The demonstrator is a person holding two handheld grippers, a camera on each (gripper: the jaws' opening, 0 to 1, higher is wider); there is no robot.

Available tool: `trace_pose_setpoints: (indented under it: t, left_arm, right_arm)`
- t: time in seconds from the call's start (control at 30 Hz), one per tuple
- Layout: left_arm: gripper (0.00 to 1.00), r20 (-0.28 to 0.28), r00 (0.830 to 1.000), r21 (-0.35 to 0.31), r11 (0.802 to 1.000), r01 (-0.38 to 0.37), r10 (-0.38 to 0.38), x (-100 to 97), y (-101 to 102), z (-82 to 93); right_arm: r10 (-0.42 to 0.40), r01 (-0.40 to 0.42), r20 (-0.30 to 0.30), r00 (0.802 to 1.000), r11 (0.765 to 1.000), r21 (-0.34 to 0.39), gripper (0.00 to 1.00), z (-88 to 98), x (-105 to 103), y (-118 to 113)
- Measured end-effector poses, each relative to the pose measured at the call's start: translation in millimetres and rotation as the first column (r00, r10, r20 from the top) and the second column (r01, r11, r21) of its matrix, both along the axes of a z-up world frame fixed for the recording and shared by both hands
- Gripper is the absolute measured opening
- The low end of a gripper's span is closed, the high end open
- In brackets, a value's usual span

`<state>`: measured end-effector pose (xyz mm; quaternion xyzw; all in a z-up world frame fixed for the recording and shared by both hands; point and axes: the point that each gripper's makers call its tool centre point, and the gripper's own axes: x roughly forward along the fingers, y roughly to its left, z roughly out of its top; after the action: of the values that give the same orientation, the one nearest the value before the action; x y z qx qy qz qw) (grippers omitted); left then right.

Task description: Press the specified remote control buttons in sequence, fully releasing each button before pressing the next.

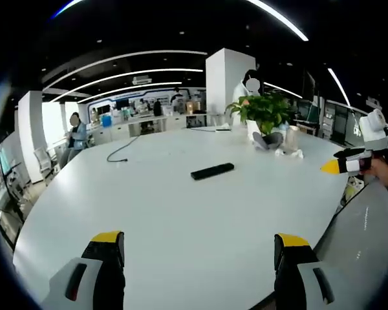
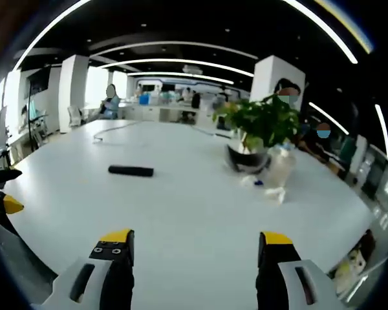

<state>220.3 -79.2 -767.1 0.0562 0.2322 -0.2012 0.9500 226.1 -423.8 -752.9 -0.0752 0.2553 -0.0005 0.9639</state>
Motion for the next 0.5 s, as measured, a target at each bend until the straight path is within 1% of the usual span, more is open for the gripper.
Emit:
trace_pose_setpoints:
  t: [0.4,0.5]
  left_arm:
    - [1.0,-0.007,1.0,0.001,1.0,0.004,-0.004,-0.5,-0.4,-1.3]
    - [0.99,-0.015,1.0,0.006,1.0,0.004,-0.004,-0.9,-0.1,-2.7]
  right_arm:
    - [0.004,-0.004,-0.01,1.0,1.0,-0.005,0.77,-1.7,-0.6,0.4]
    - [0.003,-0.003,-0.012,1.0,1.0,-0.006,0.76,-2.0,-0.8,0.2]
